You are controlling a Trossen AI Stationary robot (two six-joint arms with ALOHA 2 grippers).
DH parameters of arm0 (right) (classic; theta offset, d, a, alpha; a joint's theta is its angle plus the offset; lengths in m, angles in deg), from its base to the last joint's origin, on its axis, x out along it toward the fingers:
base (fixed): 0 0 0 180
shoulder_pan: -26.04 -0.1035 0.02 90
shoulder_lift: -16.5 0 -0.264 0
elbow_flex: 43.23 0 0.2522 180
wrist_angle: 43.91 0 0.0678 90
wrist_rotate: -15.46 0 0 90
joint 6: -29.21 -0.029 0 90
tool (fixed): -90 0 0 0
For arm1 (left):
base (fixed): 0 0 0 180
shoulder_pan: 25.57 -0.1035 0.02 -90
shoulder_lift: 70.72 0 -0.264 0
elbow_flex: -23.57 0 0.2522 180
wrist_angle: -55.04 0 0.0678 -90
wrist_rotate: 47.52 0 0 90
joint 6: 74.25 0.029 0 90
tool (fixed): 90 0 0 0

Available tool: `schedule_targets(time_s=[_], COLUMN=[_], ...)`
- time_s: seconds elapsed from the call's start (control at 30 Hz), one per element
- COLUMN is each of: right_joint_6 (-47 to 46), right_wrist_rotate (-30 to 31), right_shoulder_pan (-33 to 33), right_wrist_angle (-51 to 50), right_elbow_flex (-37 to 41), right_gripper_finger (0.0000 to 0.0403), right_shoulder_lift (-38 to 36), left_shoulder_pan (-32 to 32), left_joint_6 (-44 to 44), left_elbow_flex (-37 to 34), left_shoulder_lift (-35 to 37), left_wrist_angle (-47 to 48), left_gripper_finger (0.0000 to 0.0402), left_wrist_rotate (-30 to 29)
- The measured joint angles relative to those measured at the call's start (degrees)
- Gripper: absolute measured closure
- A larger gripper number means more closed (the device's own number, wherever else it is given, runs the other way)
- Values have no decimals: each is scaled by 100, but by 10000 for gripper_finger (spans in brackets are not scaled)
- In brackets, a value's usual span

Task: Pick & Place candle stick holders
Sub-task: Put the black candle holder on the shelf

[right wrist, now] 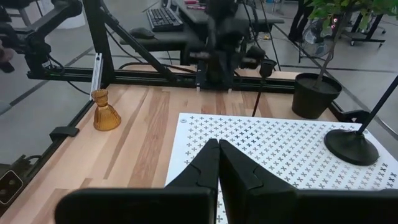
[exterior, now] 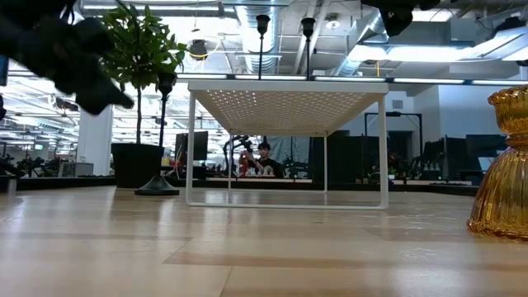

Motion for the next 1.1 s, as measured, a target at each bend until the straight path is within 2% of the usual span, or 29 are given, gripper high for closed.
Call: schedule_targets(time_s=[0.2, 0.47, 0.73, 1.1], right_joint_6=[0, 50, 63, 63], right_wrist_rotate=[0, 0, 0, 0], right_shoulder_pan=[0, 4, 4, 4], right_wrist_angle=[-2, -4, -15, -46], right_elbow_flex=[0, 0, 0, 0], right_gripper_finger=[403, 403, 403, 403], right_shoulder_lift=[0, 0, 0, 0], left_shoulder_pan=[-2, -4, -7, -7], left_joint_6=[-54, -251, -254, -253], left_elbow_flex=[-480, -812, -865, -865], left_shoulder_lift=[-4, -11, -303, -1621], left_wrist_angle=[-627, -921, -1084, -2475], left_gripper_finger=[399, 368, 295, 190], left_wrist_rotate=[-600, -652, -1390, -1442])
